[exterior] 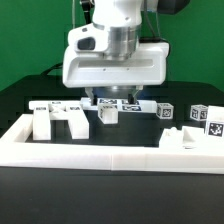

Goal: Assemble chair

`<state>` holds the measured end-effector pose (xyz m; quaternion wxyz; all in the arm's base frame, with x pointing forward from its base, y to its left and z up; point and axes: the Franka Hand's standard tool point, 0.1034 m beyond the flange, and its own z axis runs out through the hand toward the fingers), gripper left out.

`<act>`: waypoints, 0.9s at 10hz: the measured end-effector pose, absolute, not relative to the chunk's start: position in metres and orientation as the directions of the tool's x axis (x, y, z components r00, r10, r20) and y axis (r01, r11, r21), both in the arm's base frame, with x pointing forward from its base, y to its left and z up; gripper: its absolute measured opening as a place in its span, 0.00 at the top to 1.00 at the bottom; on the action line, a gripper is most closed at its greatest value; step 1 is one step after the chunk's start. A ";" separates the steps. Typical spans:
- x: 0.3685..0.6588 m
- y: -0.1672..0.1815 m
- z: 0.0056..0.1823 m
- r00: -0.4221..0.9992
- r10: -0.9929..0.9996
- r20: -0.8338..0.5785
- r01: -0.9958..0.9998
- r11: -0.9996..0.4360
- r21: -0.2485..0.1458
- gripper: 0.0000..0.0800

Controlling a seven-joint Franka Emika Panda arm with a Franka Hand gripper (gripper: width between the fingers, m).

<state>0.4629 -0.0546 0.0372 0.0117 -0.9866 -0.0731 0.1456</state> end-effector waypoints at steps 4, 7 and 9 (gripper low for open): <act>0.458 -0.056 0.035 0.848 0.143 -0.510 0.120 -0.990 -0.077 0.19; 0.455 -0.057 0.028 0.725 0.112 -0.679 0.103 -0.993 -0.053 0.19; 0.451 -0.060 0.022 0.671 0.111 -0.733 0.114 -0.992 -0.046 0.19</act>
Offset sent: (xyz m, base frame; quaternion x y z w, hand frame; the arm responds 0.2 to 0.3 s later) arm 0.0000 0.0000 0.0000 0.0000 -0.1938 0.0000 0.9810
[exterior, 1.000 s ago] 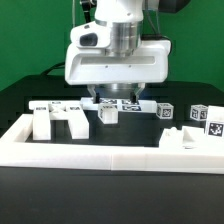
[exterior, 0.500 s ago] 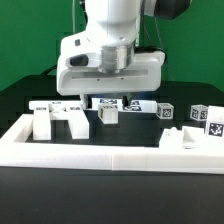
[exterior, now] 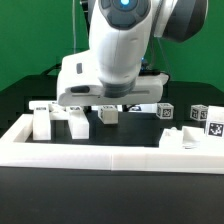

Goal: Assemble chair

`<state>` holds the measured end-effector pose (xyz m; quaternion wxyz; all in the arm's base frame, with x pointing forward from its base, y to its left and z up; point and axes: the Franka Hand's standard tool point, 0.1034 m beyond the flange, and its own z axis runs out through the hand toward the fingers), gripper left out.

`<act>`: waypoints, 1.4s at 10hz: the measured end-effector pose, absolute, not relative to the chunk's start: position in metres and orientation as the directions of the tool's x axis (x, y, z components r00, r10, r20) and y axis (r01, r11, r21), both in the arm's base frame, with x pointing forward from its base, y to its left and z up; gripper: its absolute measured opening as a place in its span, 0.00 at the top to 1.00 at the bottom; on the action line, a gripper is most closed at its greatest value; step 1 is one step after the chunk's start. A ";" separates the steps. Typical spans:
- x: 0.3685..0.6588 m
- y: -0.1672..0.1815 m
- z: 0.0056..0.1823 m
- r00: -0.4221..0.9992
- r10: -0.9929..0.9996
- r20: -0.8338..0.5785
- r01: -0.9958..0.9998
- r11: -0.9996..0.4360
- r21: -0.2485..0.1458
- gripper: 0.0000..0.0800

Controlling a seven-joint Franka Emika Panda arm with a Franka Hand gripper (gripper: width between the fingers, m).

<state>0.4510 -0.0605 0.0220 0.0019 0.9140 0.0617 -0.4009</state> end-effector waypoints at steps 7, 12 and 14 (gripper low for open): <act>0.444 -0.050 0.009 0.621 0.088 -0.779 0.122 -0.992 -0.015 0.19; 0.437 -0.052 0.006 0.615 0.090 -0.784 0.117 -0.993 -0.023 0.25; 0.437 -0.051 0.006 0.615 0.090 -0.784 0.117 -0.993 -0.022 0.47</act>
Offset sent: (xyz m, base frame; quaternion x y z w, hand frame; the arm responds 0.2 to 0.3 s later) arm -0.0048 0.0081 -0.0038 -0.0028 0.0069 0.0143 0.9999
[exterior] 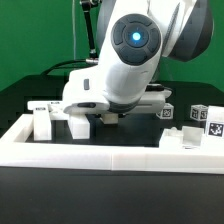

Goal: Assemble chair

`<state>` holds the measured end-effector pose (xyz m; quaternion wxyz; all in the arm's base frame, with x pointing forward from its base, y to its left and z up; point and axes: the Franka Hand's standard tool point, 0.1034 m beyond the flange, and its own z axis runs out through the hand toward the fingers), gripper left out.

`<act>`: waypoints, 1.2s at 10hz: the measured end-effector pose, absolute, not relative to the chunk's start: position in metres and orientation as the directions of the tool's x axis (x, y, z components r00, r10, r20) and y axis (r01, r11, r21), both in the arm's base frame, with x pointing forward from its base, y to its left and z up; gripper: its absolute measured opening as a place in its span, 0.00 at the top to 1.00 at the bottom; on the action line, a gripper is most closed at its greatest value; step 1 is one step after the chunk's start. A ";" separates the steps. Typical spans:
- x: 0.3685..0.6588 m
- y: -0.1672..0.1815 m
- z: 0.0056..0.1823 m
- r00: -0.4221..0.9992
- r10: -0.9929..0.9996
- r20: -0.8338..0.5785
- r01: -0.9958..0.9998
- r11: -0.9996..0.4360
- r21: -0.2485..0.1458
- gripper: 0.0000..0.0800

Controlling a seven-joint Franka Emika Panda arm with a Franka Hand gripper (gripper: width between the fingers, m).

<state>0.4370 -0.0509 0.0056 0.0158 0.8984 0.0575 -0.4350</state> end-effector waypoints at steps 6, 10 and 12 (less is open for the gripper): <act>0.458 -0.040 0.018 0.632 0.104 -0.768 0.131 -0.991 -0.026 0.64; 0.504 -0.018 0.066 0.679 0.120 -0.725 0.146 -0.989 -0.027 0.64; 0.504 -0.020 0.059 0.696 0.120 -0.708 0.147 -0.989 -0.022 0.64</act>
Offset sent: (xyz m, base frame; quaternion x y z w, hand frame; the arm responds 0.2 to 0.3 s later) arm 0.0135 0.0107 0.0099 0.0102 -0.0033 -0.0084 0.9999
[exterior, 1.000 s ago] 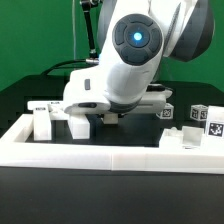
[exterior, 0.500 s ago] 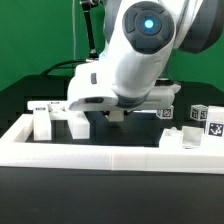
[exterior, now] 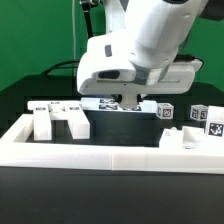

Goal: Assemble chair

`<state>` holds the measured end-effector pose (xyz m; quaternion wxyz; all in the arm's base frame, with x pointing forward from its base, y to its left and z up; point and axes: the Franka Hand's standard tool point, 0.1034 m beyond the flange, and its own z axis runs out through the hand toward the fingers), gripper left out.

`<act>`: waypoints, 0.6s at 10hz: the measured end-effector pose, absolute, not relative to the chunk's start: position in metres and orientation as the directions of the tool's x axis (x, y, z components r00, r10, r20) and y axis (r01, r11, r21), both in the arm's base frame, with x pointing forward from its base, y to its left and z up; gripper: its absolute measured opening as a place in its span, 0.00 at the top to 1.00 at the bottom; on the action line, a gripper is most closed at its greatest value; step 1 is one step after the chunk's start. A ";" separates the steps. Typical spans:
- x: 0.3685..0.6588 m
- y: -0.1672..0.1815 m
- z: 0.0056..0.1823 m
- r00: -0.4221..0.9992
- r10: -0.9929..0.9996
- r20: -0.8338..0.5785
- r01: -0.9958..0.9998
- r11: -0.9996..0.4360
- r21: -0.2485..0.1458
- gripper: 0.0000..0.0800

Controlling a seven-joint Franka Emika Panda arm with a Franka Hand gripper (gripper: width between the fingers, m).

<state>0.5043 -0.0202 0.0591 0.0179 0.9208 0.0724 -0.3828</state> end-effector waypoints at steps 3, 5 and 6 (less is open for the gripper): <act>0.518 -0.021 0.055 0.759 0.128 -0.638 0.156 -0.988 -0.013 0.64; 0.531 -0.005 0.079 0.853 0.140 -0.502 0.144 -0.989 -0.031 0.64; 0.538 -0.003 0.090 0.876 0.136 -0.463 0.137 -0.990 -0.031 0.64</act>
Offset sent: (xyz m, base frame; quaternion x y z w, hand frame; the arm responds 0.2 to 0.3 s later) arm 0.0066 0.0290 0.0257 -0.0031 0.1572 -0.0049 0.9876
